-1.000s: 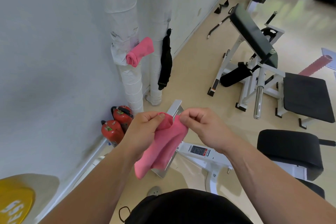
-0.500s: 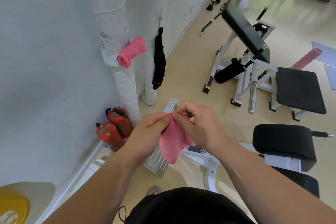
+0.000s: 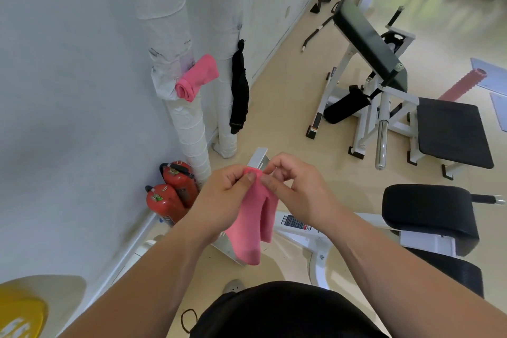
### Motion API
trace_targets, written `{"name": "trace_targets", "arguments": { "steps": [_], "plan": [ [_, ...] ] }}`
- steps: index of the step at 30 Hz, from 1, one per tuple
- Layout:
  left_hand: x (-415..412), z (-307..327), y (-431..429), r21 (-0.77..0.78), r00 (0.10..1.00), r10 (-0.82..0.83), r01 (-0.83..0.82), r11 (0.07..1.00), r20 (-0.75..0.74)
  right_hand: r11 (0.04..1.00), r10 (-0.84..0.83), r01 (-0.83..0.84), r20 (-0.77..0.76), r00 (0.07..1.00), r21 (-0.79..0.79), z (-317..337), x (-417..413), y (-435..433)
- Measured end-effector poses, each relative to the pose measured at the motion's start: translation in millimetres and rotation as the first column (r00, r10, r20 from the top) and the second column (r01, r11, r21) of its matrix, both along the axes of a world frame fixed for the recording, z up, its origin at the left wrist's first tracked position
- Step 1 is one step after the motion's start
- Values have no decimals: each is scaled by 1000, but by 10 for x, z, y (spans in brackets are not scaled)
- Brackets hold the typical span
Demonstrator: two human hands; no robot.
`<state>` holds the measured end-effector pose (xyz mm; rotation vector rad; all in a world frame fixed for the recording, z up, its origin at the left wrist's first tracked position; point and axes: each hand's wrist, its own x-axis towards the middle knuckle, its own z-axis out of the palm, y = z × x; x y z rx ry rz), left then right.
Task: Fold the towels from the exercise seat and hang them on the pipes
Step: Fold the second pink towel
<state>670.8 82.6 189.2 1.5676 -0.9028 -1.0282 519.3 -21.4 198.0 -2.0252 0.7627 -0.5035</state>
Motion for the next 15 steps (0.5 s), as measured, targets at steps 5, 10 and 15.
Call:
{"name": "trace_targets", "arguments": {
  "steps": [5, 10, 15],
  "plan": [
    [282, -69, -28, 14, 966, 215, -220, 975, 146, 939, 140, -238, -357, 924, -250, -382, -146, -181],
    [669, -196, -10, -41, 863, 342, -353, 935, 373, 830, 44, -361, -595, 803, -425, -710, -362, -414],
    [865, -414, 35, 4, 817, 339, -386, 923, 467, 765, -37, -303, -509, 860, -568, -657, -468, -502]
  ]
}}
